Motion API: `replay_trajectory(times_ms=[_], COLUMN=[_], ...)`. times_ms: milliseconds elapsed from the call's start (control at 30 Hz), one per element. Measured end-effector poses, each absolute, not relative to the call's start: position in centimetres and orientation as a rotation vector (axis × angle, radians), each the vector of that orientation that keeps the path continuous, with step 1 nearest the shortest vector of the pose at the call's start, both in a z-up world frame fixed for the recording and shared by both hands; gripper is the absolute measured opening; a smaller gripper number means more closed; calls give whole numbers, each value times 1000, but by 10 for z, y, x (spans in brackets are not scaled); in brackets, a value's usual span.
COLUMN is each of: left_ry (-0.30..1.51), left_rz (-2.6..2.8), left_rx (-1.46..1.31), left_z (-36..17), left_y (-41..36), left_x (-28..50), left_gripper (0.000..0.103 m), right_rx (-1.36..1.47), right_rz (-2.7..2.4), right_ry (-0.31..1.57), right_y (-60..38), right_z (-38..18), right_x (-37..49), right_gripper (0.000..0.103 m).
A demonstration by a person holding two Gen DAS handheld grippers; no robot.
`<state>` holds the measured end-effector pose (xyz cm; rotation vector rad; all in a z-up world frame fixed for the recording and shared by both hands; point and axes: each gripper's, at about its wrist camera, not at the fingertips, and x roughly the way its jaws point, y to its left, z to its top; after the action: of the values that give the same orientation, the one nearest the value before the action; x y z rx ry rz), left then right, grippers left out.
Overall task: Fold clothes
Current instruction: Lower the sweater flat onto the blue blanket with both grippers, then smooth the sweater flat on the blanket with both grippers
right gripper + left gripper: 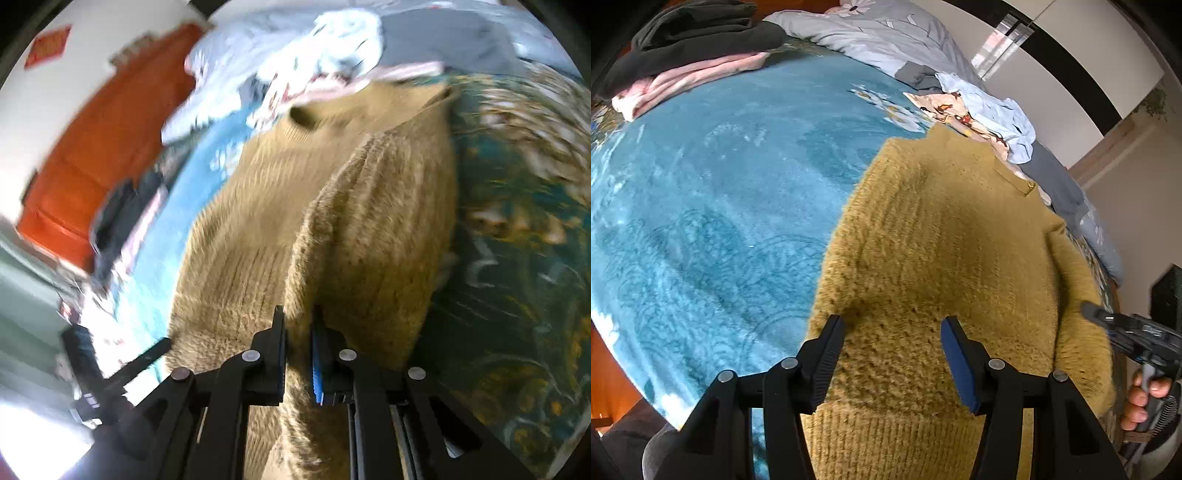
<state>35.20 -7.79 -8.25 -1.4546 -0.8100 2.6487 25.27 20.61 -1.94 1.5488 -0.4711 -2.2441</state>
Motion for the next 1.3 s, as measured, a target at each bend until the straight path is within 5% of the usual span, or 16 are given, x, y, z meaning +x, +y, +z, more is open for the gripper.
replay_trajectory(times_ms=[167,533,567,633,833,967,1300], left_ry=[-833,-921,-925,-933,-955,-963,-981], left_rz=[2670,2697,2699,2704,2714,2694,2639], left_rx=[-1448,-1472,-1471,-1468,-1462,-1468,-1474], left_z=[-81,-86,-86,-85,-83,-86,-90], left_y=[-87,-103,-103,-105,-109,-108,-105], left_x=[361,367,368,371,377,377,374], left_gripper=[59,59,59,59,61,61,62], right_rx=[1527,1546,1560,1614,1723,1725,1673], right_rz=[-2166,-2238,-2219,-2221,-2299,-2333,-2455], right_ry=[-345,-299,-296,-247,-164,-119,-262], right_y=[166,193,186,171,155,156,265], right_z=[-18,-9,-12,-20,-42,-44,21], right_x=[248,286,285,279,273,277,320], right_gripper=[30,32,43,50,47,16,13])
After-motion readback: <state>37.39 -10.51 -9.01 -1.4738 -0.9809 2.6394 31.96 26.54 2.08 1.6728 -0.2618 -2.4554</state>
